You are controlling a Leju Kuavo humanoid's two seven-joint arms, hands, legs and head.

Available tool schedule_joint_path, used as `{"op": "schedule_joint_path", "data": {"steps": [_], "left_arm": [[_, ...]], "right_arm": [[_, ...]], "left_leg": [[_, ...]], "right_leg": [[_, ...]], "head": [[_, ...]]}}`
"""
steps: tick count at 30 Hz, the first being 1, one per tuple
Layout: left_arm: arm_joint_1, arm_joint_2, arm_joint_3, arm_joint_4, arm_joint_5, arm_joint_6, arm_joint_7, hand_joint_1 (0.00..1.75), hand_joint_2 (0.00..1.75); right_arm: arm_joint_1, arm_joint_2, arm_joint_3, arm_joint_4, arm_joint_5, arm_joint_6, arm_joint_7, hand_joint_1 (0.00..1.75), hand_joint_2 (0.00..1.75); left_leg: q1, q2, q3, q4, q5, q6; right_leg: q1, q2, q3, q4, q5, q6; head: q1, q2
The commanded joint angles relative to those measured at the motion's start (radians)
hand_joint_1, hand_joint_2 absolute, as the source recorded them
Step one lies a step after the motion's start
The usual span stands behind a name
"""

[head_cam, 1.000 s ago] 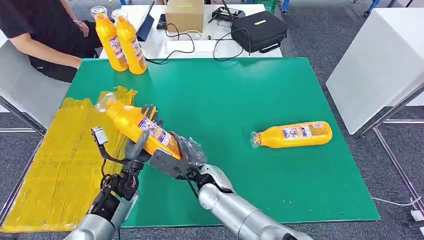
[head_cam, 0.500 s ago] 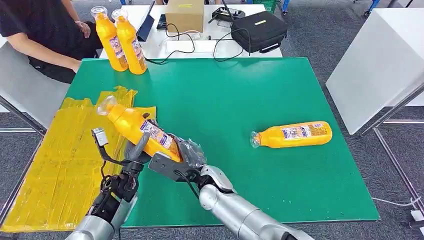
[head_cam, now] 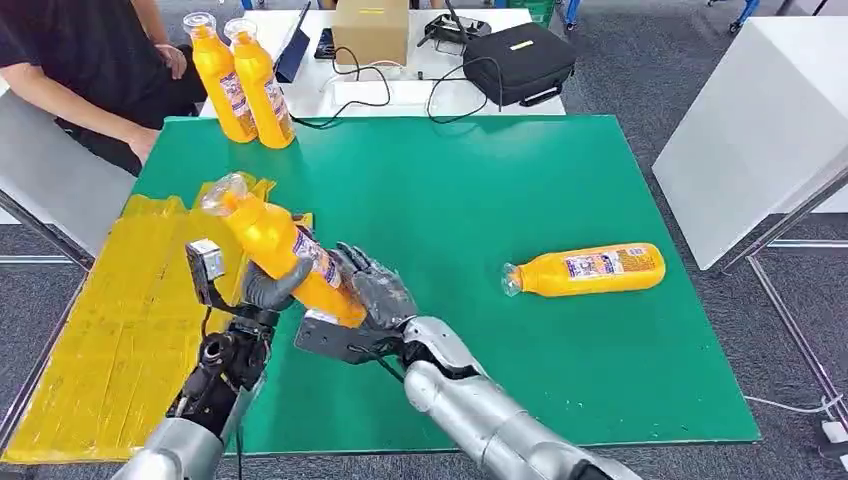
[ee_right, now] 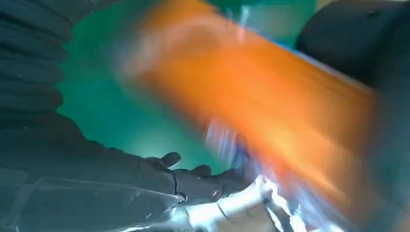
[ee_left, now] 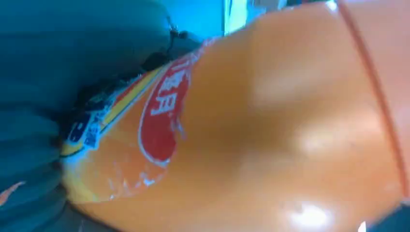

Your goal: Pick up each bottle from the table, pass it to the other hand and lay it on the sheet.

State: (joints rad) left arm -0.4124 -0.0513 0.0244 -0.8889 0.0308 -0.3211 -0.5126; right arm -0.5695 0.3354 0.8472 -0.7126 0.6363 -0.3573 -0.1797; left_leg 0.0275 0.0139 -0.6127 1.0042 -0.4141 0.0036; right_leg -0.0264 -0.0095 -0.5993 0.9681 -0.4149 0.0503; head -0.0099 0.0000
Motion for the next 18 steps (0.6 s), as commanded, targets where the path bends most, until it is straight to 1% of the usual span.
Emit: {"op": "schedule_joint_path", "data": {"steps": [1,2,3,4,5,6,7,8,9,11,13,14,16,17,18], "left_arm": [[-0.145,0.130,0.099,0.232,-0.589,0.576,0.041,1.75,1.75],[-0.158,0.130,0.063,0.245,-0.748,0.734,0.139,1.75,1.75],[-0.165,0.123,0.062,0.253,-0.832,0.810,0.183,1.75,1.75],[-0.174,0.122,0.046,0.277,-0.944,0.895,0.255,1.75,1.75],[-0.166,0.136,0.019,0.282,-1.146,1.019,0.397,1.75,1.75],[-0.153,0.129,0.036,0.272,-1.163,1.019,0.395,1.75,1.75],[-0.118,0.132,0.066,0.216,-1.368,1.019,0.523,1.75,1.75],[-0.111,0.129,0.088,0.223,-1.416,1.019,0.529,1.75,1.75],[-0.096,0.128,0.112,0.218,-1.429,1.019,0.510,1.75,1.75],[-0.083,0.121,0.158,0.248,-1.534,1.019,0.534,1.75,1.75],[-0.070,0.112,0.181,0.249,-1.562,1.019,0.524,1.75,1.75],[-0.071,0.110,0.182,0.261,-1.568,1.019,0.522,1.75,1.75],[-0.062,0.102,0.196,0.269,-1.582,1.019,0.512,1.75,1.75],[-0.033,0.115,0.127,0.245,-1.535,1.002,0.541,1.75,1.75],[-0.033,0.115,0.127,0.245,-1.535,1.002,0.541,1.75,1.75]], "right_arm": [[0.261,-0.185,-0.572,-0.702,0.136,0.194,-0.034,0.00,0.00],[0.285,-0.194,-0.613,-0.739,0.136,0.213,-0.039,0.00,0.00],[0.298,-0.198,-0.639,-0.751,0.123,0.232,-0.052,0.00,0.00],[0.304,-0.203,-0.655,-0.747,0.115,0.246,-0.064,0.00,0.00],[0.302,-0.209,-0.659,-0.728,0.115,0.258,-0.074,0.00,0.00],[0.301,-0.210,-0.658,-0.707,0.109,0.257,-0.088,0.00,0.00],[0.294,-0.210,-0.652,-0.679,0.111,0.256,-0.098,0.00,0.00],[0.289,-0.211,-0.645,-0.660,0.114,0.254,-0.102,0.00,0.00],[0.284,-0.207,-0.638,-0.637,0.115,0.241,-0.110,0.00,0.00],[0.270,-0.210,-0.622,-0.604,0.106,0.233,-0.122,0.00,0.00],[0.262,-0.210,-0.616,-0.594,0.101,0.230,-0.122,0.00,0.00],[0.260,-0.211,-0.614,-0.593,0.099,0.230,-0.122,0.00,0.00],[0.254,-0.215,-0.611,-0.589,0.095,0.230,-0.120,0.00,0.00],[0.249,-0.207,-0.629,-0.583,0.087,0.244,-0.133,0.00,0.00],[0.249,-0.207,-0.629,-0.583,0.087,0.244,-0.133,0.00,0.00]], "left_leg": [[0.001,-0.006,0.002,0.000,-0.001,0.001],[0.001,-0.010,0.000,0.001,0.001,0.001],[0.001,-0.012,0.000,0.001,0.000,0.002],[0.001,-0.010,-0.002,0.001,0.001,0.002],[0.000,-0.013,0.000,0.001,0.000,0.003],[0.000,-0.011,0.000,0.000,0.001,0.002],[-0.001,-0.009,0.001,0.000,0.000,0.002],[-0.001,-0.011,0.005,0.000,-0.001,0.004],[-0.001,-0.005,0.002,0.000,0.000,0.002],[-0.003,-0.005,0.003,-0.001,-0.001,0.002],[-0.003,-0.003,0.003,-0.001,-0.001,0.001],[-0.003,-0.004,0.001,-0.001,0.000,0.001],[-0.003,-0.004,0.005,0.000,-0.002,0.002],[-0.003,-0.004,0.004,-0.001,-0.001,0.002],[-0.003,-0.005,0.005,0.000,-0.002,0.002]], "right_leg": [[0.002,-0.005,0.004,0.000,-0.002,-0.003],[0.001,-0.008,0.002,0.000,-0.002,-0.002],[0.001,-0.011,0.003,0.001,-0.003,-0.002],[0.001,-0.010,0.001,0.000,-0.002,-0.002],[0.000,-0.013,0.004,0.000,-0.003,-0.002],[0.000,-0.011,0.004,-0.001,-0.002,-0.001],[-0.001,-0.009,0.004,-0.001,-0.001,-0.001],[0.000,-0.009,0.009,-0.001,-0.003,-0.003],[-0.001,-0.004,0.004,-0.001,0.000,-0.002],[-0.003,-0.004,0.005,0.000,-0.001,-0.002],[-0.002,-0.003,0.004,-0.001,-0.001,-0.003],[-0.003,-0.003,0.002,0.000,0.000,-0.002],[-0.002,-0.002,0.005,0.000,-0.002,-0.003],[-0.003,-0.003,0.004,0.000,-0.001,-0.003],[-0.002,-0.003,0.005,0.001,-0.002,-0.003]], "head": [[-0.001,0.000],[0.000,0.000],[0.000,0.000],[0.000,0.000],[-0.001,0.000],[0.000,0.000],[0.000,0.000],[0.000,0.000],[0.000,0.000],[0.000,0.000],[0.000,0.000],[0.000,0.000],[-0.001,0.000],[0.000,0.000],[0.000,0.000]]}}
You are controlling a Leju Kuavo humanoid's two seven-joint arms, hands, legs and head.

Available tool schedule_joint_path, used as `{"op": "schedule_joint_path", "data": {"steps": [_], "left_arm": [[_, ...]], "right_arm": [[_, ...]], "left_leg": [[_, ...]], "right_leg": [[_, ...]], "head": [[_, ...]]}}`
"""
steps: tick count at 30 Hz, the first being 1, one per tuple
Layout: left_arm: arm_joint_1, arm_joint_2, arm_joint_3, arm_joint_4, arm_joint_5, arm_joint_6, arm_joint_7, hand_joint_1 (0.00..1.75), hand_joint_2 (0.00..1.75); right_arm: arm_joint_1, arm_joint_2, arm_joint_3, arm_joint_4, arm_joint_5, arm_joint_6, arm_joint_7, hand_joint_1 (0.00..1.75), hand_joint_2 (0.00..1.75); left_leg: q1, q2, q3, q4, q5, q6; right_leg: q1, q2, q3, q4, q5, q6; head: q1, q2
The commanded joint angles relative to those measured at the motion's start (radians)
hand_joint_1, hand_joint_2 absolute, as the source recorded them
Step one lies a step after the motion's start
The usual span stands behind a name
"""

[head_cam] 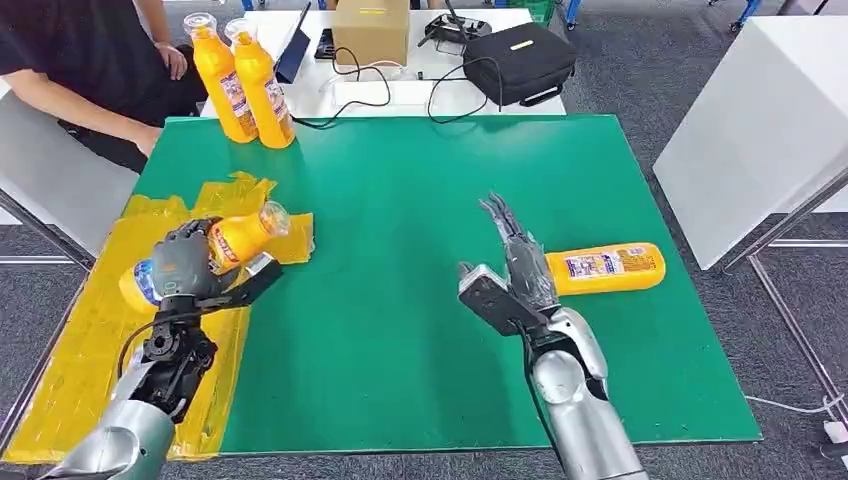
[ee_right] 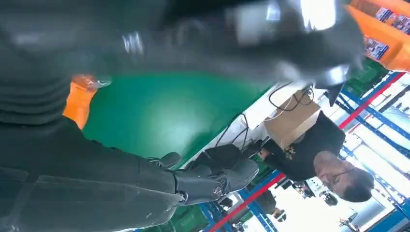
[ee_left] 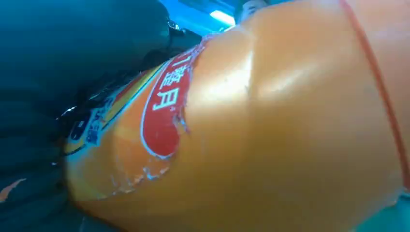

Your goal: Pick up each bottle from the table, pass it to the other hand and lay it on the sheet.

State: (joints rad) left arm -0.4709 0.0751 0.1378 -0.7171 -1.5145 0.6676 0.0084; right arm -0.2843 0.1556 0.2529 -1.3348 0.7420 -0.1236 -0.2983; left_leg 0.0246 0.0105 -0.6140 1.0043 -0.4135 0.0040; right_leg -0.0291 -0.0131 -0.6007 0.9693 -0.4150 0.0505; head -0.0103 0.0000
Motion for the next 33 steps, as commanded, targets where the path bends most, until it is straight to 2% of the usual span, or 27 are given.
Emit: {"op": "schedule_joint_path", "data": {"steps": [1,4,7,10,11,12,13,17,18,23,28,31,33], "left_arm": [[0.026,-0.011,0.013,0.073,0.010,0.013,0.020,1.75,1.75],[0.006,-0.021,0.026,0.141,-0.005,0.031,-0.002,1.75,1.75],[0.003,-0.028,0.040,0.169,-0.006,0.031,-0.019,1.75,1.75],[-0.005,-0.031,0.046,0.201,0.005,0.031,-0.045,1.75,1.75],[-0.012,-0.033,0.055,0.228,0.018,0.031,-0.069,1.52,1.75],[-0.021,-0.034,0.076,0.273,0.041,0.025,-0.106,0.17,1.75],[-0.024,-0.036,0.090,0.284,0.062,0.019,-0.127,0.00,0.00],[0.010,-0.042,0.136,0.271,0.168,-0.002,-0.286,0.00,0.00],[0.020,-0.044,0.150,0.259,0.206,-0.013,-0.333,0.00,0.00],[0.057,-0.046,0.205,0.209,0.364,-0.123,-0.490,0.00,0.00],[0.059,-0.045,0.206,0.205,0.384,-0.128,-0.504,0.00,0.00],[0.077,-0.063,0.269,0.140,0.585,-0.224,-0.690,0.00,0.00],[0.118,-0.058,0.208,0.008,0.751,-0.312,-0.707,0.00,0.00]], "right_arm": [[-0.036,-0.027,-0.034,0.040,-0.019,0.010,-0.014,0.00,0.00],[-0.041,-0.035,-0.025,0.042,-0.021,0.015,-0.012,0.00,0.00],[-0.048,-0.040,-0.018,0.050,-0.024,0.013,-0.010,0.00,0.00],[-0.051,-0.042,-0.016,0.056,-0.024,0.013,-0.009,0.00,0.00],[-0.054,-0.045,-0.013,0.061,-0.025,0.014,-0.008,0.00,0.00],[-0.063,-0.049,-0.011,0.080,-0.027,0.015,-0.006,0.00,0.00],[-0.069,-0.050,-0.010,0.088,-0.028,0.015,-0.006,0.00,0.00],[-0.104,-0.073,-0.020,0.130,-0.010,0.005,0.003,0.00,0.00],[-0.105,-0.081,-0.028,0.132,0.000,0.001,0.010,0.00,1.75],[-0.063,-0.174,-0.128,0.107,0.037,-0.008,0.015,0.00,1.75],[-0.056,-0.185,-0.154,0.102,0.052,0.000,0.006,0.00,1.75],[0.002,-0.263,-0.229,0.070,0.107,-0.020,0.030,0.00,1.75],[0.054,-0.312,-0.317,0.064,0.201,-0.040,0.033,0.00,1.75]], "left_leg": [[0.000,0.000,0.004,-0.001,-0.001,0.001],[0.000,-0.001,0.007,0.000,-0.003,0.002],[-0.001,-0.002,0.002,-0.001,0.000,0.001],[0.000,-0.002,0.003,0.000,-0.001,0.001],[0.000,-0.002,0.004,0.000,-0.001,0.001],[-0.001,-0.002,0.003,-0.001,-0.001,0.001],[-0.001,-0.002,0.005,-0.001,-0.001,0.001],[-0.001,-0.001,0.006,-0.001,-0.001,0.002],[-0.001,0.000,0.004,-0.001,-0.001,0.002],[0.000,-0.004,0.007,-0.001,-0.001,0.003],[-0.002,-0.003,0.003,-0.001,0.000,0.002],[-0.001,-0.002,0.006,-0.001,-0.001,0.002],[-0.001,-0.005,0.006,-0.001,0.000,0.002]], "right_leg": [[0.000,0.001,0.004,-0.001,-0.001,-0.002],[0.001,0.001,0.008,0.000,-0.003,-0.004],[-0.001,-0.001,0.002,0.000,-0.001,-0.002],[0.000,0.000,0.004,0.000,-0.001,-0.003],[0.000,0.000,0.005,0.000,-0.002,-0.003],[-0.001,0.000,0.004,0.000,-0.001,-0.002],[0.000,0.000,0.006,0.000,-0.001,-0.003],[0.000,0.002,0.006,-0.001,-0.001,-0.003],[0.000,0.001,0.005,-0.001,0.000,-0.002],[0.000,-0.001,0.009,-0.002,-0.002,-0.003],[-0.002,-0.001,0.005,-0.001,-0.001,-0.001],[-0.001,-0.001,0.007,-0.001,-0.001,-0.003],[-0.001,-0.005,0.007,-0.001,-0.002,-0.002]], "head": [[0.000,0.000],[0.000,0.000],[0.000,0.000],[0.000,0.000],[0.000,0.000],[0.000,0.000],[0.000,0.000],[0.000,0.000],[0.000,0.000],[0.000,0.000],[0.000,0.000],[0.000,0.000],[-0.001,0.000]]}}
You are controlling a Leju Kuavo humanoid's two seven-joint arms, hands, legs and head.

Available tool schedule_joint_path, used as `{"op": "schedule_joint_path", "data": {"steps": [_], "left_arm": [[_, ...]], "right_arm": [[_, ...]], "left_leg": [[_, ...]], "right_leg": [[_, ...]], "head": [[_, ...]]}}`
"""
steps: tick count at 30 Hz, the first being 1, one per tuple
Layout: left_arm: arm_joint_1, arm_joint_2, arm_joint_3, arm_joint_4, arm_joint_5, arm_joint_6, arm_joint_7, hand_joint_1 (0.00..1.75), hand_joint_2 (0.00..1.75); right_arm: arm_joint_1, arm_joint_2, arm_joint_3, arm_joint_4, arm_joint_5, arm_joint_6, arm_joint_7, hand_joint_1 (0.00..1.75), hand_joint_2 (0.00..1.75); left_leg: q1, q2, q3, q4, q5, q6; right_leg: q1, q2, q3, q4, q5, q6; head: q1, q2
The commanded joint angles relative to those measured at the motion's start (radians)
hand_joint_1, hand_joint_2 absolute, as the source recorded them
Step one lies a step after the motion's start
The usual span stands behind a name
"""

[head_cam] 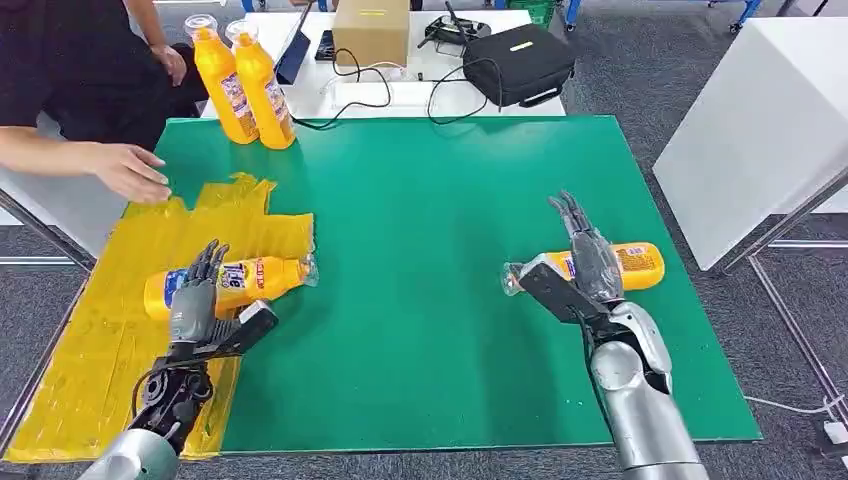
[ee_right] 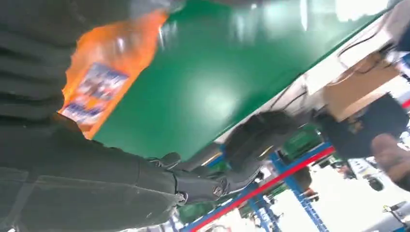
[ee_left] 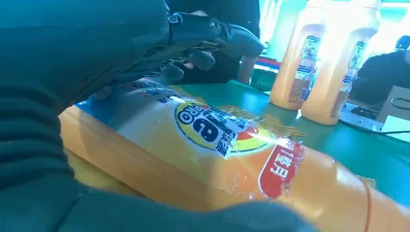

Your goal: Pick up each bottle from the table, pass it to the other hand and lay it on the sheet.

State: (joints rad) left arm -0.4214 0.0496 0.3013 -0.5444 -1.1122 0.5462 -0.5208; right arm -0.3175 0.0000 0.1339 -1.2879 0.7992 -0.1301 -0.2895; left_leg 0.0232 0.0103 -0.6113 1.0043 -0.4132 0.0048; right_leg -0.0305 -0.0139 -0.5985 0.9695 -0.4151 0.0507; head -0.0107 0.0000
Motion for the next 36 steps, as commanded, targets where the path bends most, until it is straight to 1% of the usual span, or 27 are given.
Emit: {"op": "schedule_joint_path", "data": {"steps": [1,2,3,4,5,9,10,12,13,15,16,17,18,20,21,23,24,25,28,30,31,34,36], "left_arm": [[0.094,-0.030,-0.001,-0.270,0.509,-0.305,-0.177,0.00,0.00],[0.101,-0.025,-0.027,-0.328,0.630,-0.376,-0.177,0.00,0.00],[0.104,-0.023,-0.039,-0.395,0.788,-0.481,-0.177,0.00,0.00],[0.091,-0.025,-0.027,-0.400,0.847,-0.521,-0.177,0.00,0.00],[0.082,-0.027,-0.016,-0.407,0.900,-0.584,-0.177,0.00,0.00],[0.075,-0.023,-0.015,-0.399,0.900,-0.586,-0.177,0.00,0.00],[0.075,-0.023,-0.015,-0.399,0.900,-0.586,-0.177,0.00,0.00],[0.075,-0.023,-0.015,-0.399,0.900,-0.586,-0.177,0.00,0.00],[0.084,-0.026,-0.014,-0.416,0.913,-0.599,-0.177,0.00,0.00],[0.110,-0.036,-0.019,-0.489,0.964,-0.664,-0.177,0.00,0.00],[0.119,-0.041,-0.028,-0.506,0.959,-0.670,-0.177,0.00,0.00],[0.125,-0.052,-0.030,-0.518,0.975,-0.709,-0.177,0.00,0.00],[0.133,-0.059,-0.040,-0.535,0.964,-0.705,-0.177,0.00,0.00],[0.144,-0.073,-0.063,-0.562,0.965,-0.710,-0.177,0.00,0.00],[0.142,-0.075,-0.076,-0.559,0.954,-0.692,-0.177,0.00,0.00],[0.137,-0.078,-0.079,-0.560,0.968,-0.709,-0.177,0.00,0.00],[0.137,-0.077,-0.081,-0.564,0.960,-0.697,-0.177,0.00,0.00],[0.135,-0.075,-0.079,-0.563,0.971,-0.713,-0.177,0.00,0.00],[0.135,-0.075,-0.079,-0.563,0.971,-0.713,-0.177,0.00,0.00],[0.131,-0.069,-0.080,-0.561,0.969,-0.711,-0.177,0.00,0.00],[0.130,-0.068,-0.081,-0.562,0.971,-0.716,-0.177,0.00,0.00],[0.127,-0.062,-0.089,-0.562,0.969,-0.712,-0.177,0.00,0.00],[0.128,-0.061,-0.087,-0.566,0.973,-0.714,-0.177,0.00,0.00]], "right_arm": [[0.104,-0.169,-0.230,0.029,0.202,-0.024,0.037,0.00,1.75],[0.119,-0.178,-0.259,0.045,0.241,-0.020,0.041,0.00,1.75],[0.131,-0.185,-0.292,0.072,0.292,-0.028,0.037,0.00,1.75],[0.137,-0.196,-0.304,0.088,0.316,-0.034,0.035,0.00,1.75],[0.135,-0.204,-0.317,0.104,0.324,-0.033,0.030,0.00,1.75],[0.130,-0.209,-0.323,0.112,0.325,-0.032,0.025,0.00,1.75],[0.130,-0.209,-0.323,0.112,0.325,-0.032,0.025,0.00,1.75],[0.130,-0.209,-0.323,0.112,0.325,-0.032,0.025,0.00,1.75],[0.120,-0.201,-0.314,0.108,0.333,-0.027,0.029,0.00,1.75],[0.106,-0.219,-0.318,0.135,0.370,-0.017,0.045,0.00,1.75],[0.086,-0.226,-0.316,0.167,0.385,-0.012,0.044,0.00,1.75],[0.045,-0.232,-0.313,0.228,0.410,-0.014,0.044,0.00,1.75],[0.012,-0.237,-0.309,0.280,0.427,-0.027,0.040,0.00,1.75],[-0.060,-0.250,-0.301,0.379,0.442,-0.045,0.030,0.00,1.75],[-0.099,-0.254,-0.293,0.425,0.450,-0.055,0.023,0.00,1.75],[-0.170,-0.251,-0.276,0.502,0.462,-0.062,0.019,0.00,1.75],[-0.186,-0.249,-0.269,0.518,0.466,-0.064,0.018,0.00,1.75],[-0.220,-0.242,-0.252,0.556,0.476,-0.061,0.025,0.00,1.75],[-0.220,-0.242,-0.252,0.556,0.476,-0.061,0.025,0.00,1.75],[-0.255,-0.239,-0.230,0.612,0.485,-0.064,0.031,0.00,1.75],[-0.278,-0.236,-0.223,0.640,0.486,-0.056,0.032,0.00,1.75],[-0.353,-0.219,-0.188,0.747,0.499,-0.081,0.051,0.00,1.75],[-0.378,-0.214,-0.174,0.785,0.503,-0.080,0.058,0.00,1.75]], "left_leg": [[0.001,-0.007,0.004,-0.001,-0.001,0.002],[0.001,-0.010,0.005,0.000,-0.001,0.002],[0.001,-0.009,0.002,0.001,0.000,0.002],[0.002,-0.010,0.003,0.001,-0.001,0.002],[0.001,-0.007,0.002,0.001,-0.001,0.002],[0.000,-0.005,-0.001,0.000,0.000,0.001],[0.000,-0.005,0.000,0.001,-0.001,0.001],[0.000,-0.004,0.000,0.000,0.000,0.001],[0.000,-0.004,0.002,0.000,-0.001,0.001],[0.000,-0.003,0.002,0.000,-0.001,0.001],[0.000,-0.003,0.002,0.001,-0.002,0.002],[0.001,-0.003,0.003,0.001,-0.003,0.002],[0.000,-0.002,0.001,0.000,-0.001,0.002],[0.000,-0.001,0.001,0.001,-0.001,0.002],[-0.001,0.000,0.002,0.001,-0.002,0.003],[-0.001,0.000,-0.001,0.001,0.000,0.002],[-0.001,0.001,0.000,0.001,-0.001,0.002],[-0.001,0.001,-0.001,0.001,0.000,0.001],[-0.001,0.001,0.000,0.001,0.000,0.003],[-0.001,-0.001,0.002,0.000,0.001,0.004],[-0.001,0.000,0.000,0.000,0.001,0.004],[-0.002,0.002,0.000,0.001,0.001,0.004],[-0.002,0.003,0.001,0.001,0.001,0.005]], "right_leg": [[0.001,-0.005,0.007,-0.002,-0.002,-0.003],[0.002,-0.007,0.009,-0.002,-0.003,-0.004],[0.002,-0.008,0.006,-0.001,-0.002,-0.002],[0.002,-0.009,0.007,-0.001,-0.003,-0.002],[0.002,-0.007,0.006,-0.001,-0.002,-0.002],[0.001,-0.004,0.002,0.000,0.000,-0.001],[0.001,-0.003,0.003,0.000,-0.001,-0.003],[0.001,-0.003,0.002,-0.001,-0.001,-0.002],[0.001,-0.003,0.004,0.000,-0.001,-0.003],[0.001,-0.001,0.004,0.000,-0.001,-0.003],[0.001,-0.001,0.004,0.000,-0.002,-0.003],[0.001,-0.001,0.005,0.000,-0.002,-0.004],[0.001,0.000,0.003,-0.001,0.000,-0.002],[0.001,0.001,0.003,-0.001,0.000,-0.002],[0.000,0.002,0.004,-0.001,0.000,-0.002],[0.000,0.001,0.001,0.000,0.001,-0.001],[0.000,0.002,0.002,0.000,0.001,-0.002],[-0.001,0.002,0.001,0.000,0.002,-0.001],[-0.001,0.002,0.002,0.000,0.002,-0.001],[-0.001,0.001,0.004,0.000,0.001,-0.002],[-0.001,0.000,0.002,0.000,0.002,0.000],[-0.001,0.003,0.002,0.000,0.002,0.000],[-0.001,0.005,0.002,0.001,0.002,-0.001]], "head": [[0.000,0.000],[0.000,0.000],[0.000,0.000],[0.000,0.000],[0.000,0.000],[0.000,0.000],[0.000,0.000],[0.000,0.000],[0.000,0.000],[0.000,0.000],[0.000,0.000],[0.000,0.000],[0.000,0.000],[0.000,0.000],[0.000,0.000],[0.000,0.000],[0.000,0.000],[0.000,0.000],[0.000,0.000],[0.000,0.000],[0.000,0.000],[0.000,0.000],[0.000,0.000]]}}
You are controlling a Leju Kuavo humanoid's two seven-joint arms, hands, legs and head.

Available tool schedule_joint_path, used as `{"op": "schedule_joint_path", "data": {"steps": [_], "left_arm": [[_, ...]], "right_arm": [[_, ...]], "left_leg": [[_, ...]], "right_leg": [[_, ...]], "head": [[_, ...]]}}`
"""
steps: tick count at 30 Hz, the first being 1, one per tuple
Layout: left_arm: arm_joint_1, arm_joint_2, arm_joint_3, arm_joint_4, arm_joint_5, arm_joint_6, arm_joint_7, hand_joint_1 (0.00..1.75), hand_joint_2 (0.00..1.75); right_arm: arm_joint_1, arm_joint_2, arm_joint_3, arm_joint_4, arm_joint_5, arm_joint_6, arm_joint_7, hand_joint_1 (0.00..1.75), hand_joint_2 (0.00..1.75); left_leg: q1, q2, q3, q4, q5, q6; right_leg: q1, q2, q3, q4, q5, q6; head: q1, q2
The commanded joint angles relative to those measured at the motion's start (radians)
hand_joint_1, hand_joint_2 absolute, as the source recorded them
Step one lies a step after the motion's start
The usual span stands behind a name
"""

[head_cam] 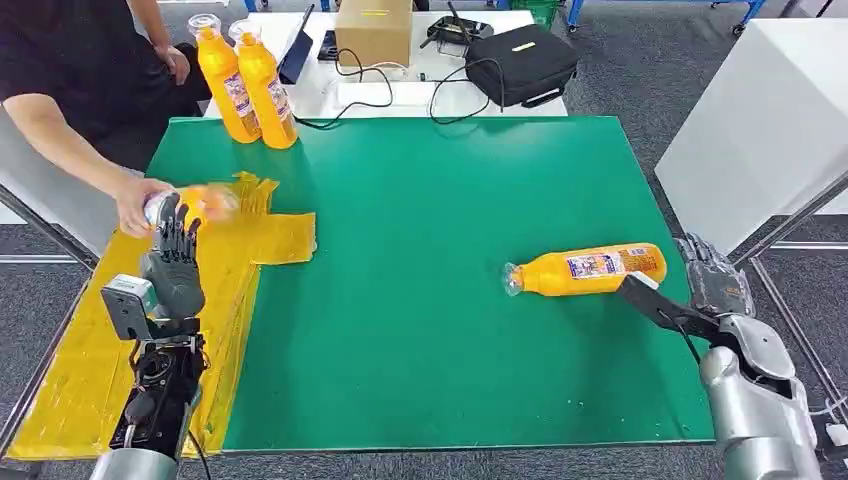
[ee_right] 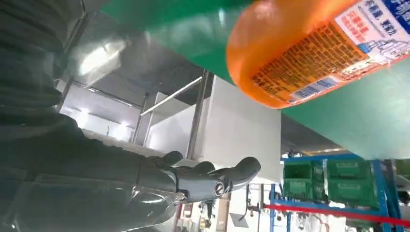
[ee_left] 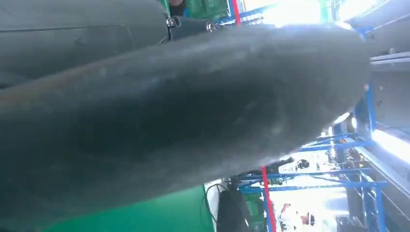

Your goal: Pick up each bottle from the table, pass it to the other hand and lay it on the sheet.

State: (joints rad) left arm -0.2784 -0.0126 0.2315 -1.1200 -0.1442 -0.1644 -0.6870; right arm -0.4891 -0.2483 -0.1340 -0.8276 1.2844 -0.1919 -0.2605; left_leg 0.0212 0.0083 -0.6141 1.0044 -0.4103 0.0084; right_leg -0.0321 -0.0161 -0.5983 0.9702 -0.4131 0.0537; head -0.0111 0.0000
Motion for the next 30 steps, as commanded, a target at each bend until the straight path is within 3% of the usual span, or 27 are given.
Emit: {"op": "schedule_joint_path", "data": {"steps": [1,10,30], "left_arm": [[-0.013,0.003,-0.016,0.011,0.002,0.001,-0.011,0.00,0.00],[0.019,0.019,-0.022,-0.018,0.025,-0.021,-0.011,0.00,0.00],[0.015,0.012,-0.006,-0.030,0.039,-0.059,-0.011,0.00,0.00]], "right_arm": [[-0.214,0.034,0.100,0.340,0.019,-0.015,0.028,0.00,1.75],[-0.245,0.027,0.133,0.419,0.013,-0.002,0.006,0.00,1.75],[-0.315,0.140,0.259,0.540,0.085,0.100,0.074,0.00,1.75]], "left_leg": [[0.000,0.006,0.004,0.001,-0.003,0.001],[0.001,0.002,0.003,0.000,-0.002,0.001],[0.001,0.002,0.005,0.001,-0.002,0.001]], "right_leg": [[0.001,0.007,0.002,0.001,0.000,-0.004],[0.001,0.003,0.003,0.000,-0.001,-0.003],[0.001,0.004,0.003,0.000,-0.001,-0.005]], "head": [[0.000,0.000],[0.000,0.000],[0.000,0.000]]}}
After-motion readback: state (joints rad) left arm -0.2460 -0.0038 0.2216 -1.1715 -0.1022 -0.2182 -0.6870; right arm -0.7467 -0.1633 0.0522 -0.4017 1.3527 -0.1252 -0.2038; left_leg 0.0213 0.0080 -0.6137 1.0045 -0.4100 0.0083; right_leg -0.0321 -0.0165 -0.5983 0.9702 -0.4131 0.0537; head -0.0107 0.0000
